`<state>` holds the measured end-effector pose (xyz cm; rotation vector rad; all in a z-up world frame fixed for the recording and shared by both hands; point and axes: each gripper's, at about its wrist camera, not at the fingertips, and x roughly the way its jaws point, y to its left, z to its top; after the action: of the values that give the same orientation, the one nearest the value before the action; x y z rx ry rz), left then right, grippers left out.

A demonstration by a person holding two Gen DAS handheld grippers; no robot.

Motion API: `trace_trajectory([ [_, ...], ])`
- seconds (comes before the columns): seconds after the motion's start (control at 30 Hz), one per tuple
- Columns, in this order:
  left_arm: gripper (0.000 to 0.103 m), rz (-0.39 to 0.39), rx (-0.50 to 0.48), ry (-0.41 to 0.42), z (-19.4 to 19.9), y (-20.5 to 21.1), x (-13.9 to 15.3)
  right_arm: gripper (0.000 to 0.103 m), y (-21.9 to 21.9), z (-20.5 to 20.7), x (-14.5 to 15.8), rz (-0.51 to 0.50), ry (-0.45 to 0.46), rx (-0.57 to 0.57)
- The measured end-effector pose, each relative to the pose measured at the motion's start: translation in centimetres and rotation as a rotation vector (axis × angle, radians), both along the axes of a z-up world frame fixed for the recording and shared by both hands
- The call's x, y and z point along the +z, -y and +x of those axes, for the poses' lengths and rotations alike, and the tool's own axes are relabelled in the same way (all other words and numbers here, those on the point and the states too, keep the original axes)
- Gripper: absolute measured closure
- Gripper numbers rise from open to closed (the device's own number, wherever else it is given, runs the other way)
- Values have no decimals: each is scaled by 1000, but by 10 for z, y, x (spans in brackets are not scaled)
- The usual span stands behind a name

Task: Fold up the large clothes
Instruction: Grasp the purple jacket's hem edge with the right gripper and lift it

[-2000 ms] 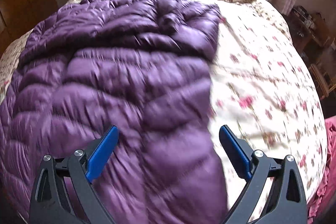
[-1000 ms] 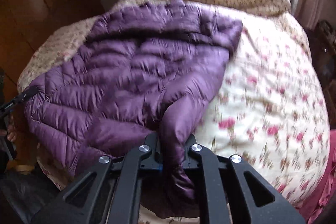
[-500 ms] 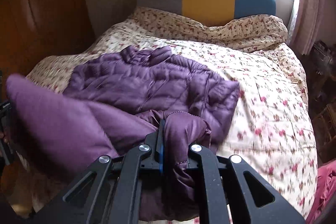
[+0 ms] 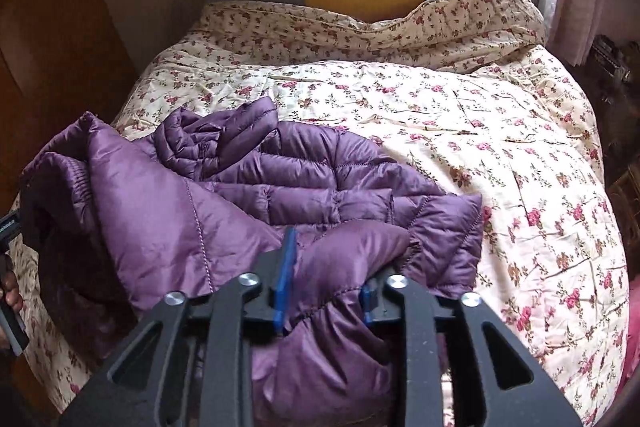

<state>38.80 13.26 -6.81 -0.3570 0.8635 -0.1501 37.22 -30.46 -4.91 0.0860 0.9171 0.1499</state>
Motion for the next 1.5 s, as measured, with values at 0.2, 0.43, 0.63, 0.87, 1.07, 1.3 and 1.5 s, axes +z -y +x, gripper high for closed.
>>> trace_trajectory([
  [0.2,50,-112,40,-20,17,-15,7,18,8,5,15,130,1,-14],
  [0.43,21,-123,136,56,2,-42,24,2,32,-15,50,238,101,-60],
  [0.63,21,-161,93,4,-36,-51,-12,2,47,-40,14,169,30,-90],
  [0.87,21,-237,34,-51,-64,-36,-50,10,49,-55,-52,109,-89,-120],
  [1.07,70,-255,-23,-67,-66,-23,-61,67,40,-61,-63,78,-90,-118],
  [1.3,90,-241,-60,-46,-86,-22,-52,96,29,-93,-50,-17,-58,-48],
  [1.5,91,-235,-88,-48,-120,-26,-48,96,23,-129,-45,-49,-70,-3],
])
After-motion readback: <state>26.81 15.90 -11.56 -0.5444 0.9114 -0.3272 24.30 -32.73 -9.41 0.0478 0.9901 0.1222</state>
